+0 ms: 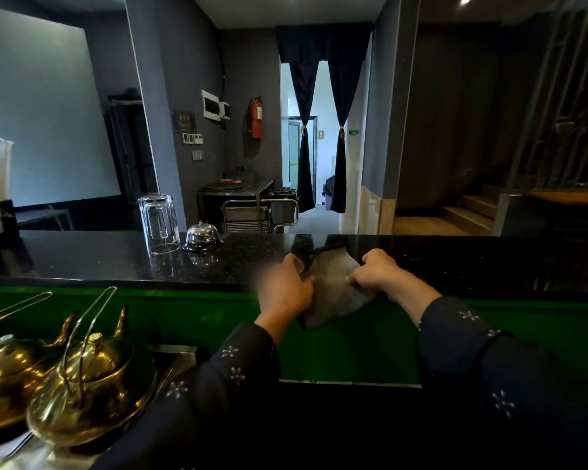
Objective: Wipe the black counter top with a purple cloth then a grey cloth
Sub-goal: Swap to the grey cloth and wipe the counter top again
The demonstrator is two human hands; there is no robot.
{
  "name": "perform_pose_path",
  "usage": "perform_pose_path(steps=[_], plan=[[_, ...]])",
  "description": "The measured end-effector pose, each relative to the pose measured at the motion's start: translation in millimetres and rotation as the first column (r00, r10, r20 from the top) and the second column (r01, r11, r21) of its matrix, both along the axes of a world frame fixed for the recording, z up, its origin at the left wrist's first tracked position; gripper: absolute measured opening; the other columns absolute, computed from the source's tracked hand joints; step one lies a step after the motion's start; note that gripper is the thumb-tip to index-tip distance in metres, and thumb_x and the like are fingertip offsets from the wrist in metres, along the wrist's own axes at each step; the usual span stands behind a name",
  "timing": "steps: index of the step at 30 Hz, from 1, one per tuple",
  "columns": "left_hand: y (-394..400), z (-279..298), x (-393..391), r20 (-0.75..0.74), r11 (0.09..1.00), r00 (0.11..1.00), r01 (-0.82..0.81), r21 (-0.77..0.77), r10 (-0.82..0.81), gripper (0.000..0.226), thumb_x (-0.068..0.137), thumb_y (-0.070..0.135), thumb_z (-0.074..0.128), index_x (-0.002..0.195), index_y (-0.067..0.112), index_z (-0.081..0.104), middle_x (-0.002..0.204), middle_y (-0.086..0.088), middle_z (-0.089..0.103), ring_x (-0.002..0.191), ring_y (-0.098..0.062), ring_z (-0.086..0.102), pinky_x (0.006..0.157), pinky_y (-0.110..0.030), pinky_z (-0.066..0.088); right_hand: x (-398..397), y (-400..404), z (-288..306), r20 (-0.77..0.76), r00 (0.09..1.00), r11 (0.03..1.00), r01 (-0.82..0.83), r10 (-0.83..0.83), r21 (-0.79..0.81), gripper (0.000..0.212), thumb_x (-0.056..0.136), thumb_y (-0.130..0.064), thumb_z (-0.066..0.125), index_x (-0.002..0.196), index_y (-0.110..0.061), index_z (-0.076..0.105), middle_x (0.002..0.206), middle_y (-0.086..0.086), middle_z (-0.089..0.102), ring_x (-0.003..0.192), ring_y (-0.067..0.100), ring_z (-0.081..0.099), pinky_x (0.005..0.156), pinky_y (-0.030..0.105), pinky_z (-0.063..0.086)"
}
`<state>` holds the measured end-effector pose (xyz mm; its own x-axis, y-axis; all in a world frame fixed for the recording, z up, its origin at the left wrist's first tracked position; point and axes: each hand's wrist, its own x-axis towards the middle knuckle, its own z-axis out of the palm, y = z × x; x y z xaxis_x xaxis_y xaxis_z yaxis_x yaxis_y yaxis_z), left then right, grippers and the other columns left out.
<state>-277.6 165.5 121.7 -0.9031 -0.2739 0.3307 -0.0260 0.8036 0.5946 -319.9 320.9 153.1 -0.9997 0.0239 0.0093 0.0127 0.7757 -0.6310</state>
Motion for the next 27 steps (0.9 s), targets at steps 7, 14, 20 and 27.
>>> perform_pose_path(steps=[7, 14, 20, 27], plan=[[-19, 34, 13, -0.212, 0.907, 0.969, 0.202, 0.370, -0.129, 0.019, 0.087, 0.014, 0.065, 0.104, 0.016, 0.060, 0.103, -0.003, 0.063, 0.098, -0.018, 0.060, 0.091, -0.034, 0.050, 19, -3, 7, 0.061, 0.991, 0.880, -0.080, 0.123, -0.468, 0.023, 0.089, -0.021, 0.067, 0.108, -0.009, 0.063, 0.103, 0.007, 0.064, 0.077, 0.015, 0.058, 0.055, 0.026, 0.040], [-70, 57, 27, -0.175, 0.832, 0.982, 0.151, 0.533, -0.066, 0.041, 0.081, 0.027, 0.073, 0.114, 0.014, 0.054, 0.111, -0.002, 0.063, 0.101, -0.019, 0.062, 0.088, -0.038, 0.054, 27, -35, 15, -0.040, 0.975, 0.665, -0.178, 0.218, -0.726, 0.018, 0.095, -0.021, 0.058, 0.112, -0.015, 0.063, 0.108, 0.006, 0.068, 0.095, 0.023, 0.064, 0.072, 0.036, 0.053], [-108, 32, 47, -0.148, 0.841, 0.989, 0.058, 0.538, 0.027, 0.037, 0.083, 0.010, 0.068, 0.102, 0.011, 0.037, 0.092, -0.003, 0.059, 0.089, -0.018, 0.059, 0.085, -0.038, 0.054, 27, -84, -4, -0.033, 0.979, 0.642, -0.156, 0.200, -0.751, 0.019, 0.095, -0.018, 0.057, 0.113, -0.013, 0.062, 0.106, 0.008, 0.066, 0.090, 0.023, 0.063, 0.065, 0.033, 0.051], [-170, 39, 54, -0.232, 0.946, 0.972, 0.037, 0.321, 0.041, 0.014, 0.091, 0.005, 0.055, 0.097, 0.013, 0.066, 0.093, 0.001, 0.063, 0.080, -0.009, 0.057, 0.071, -0.018, 0.044, 17, -155, -15, -0.088, 0.975, 0.611, -0.196, 0.203, -0.767, 0.027, 0.090, -0.008, 0.064, 0.116, -0.010, 0.056, 0.109, 0.013, 0.066, 0.091, 0.024, 0.065, 0.065, 0.033, 0.054]])
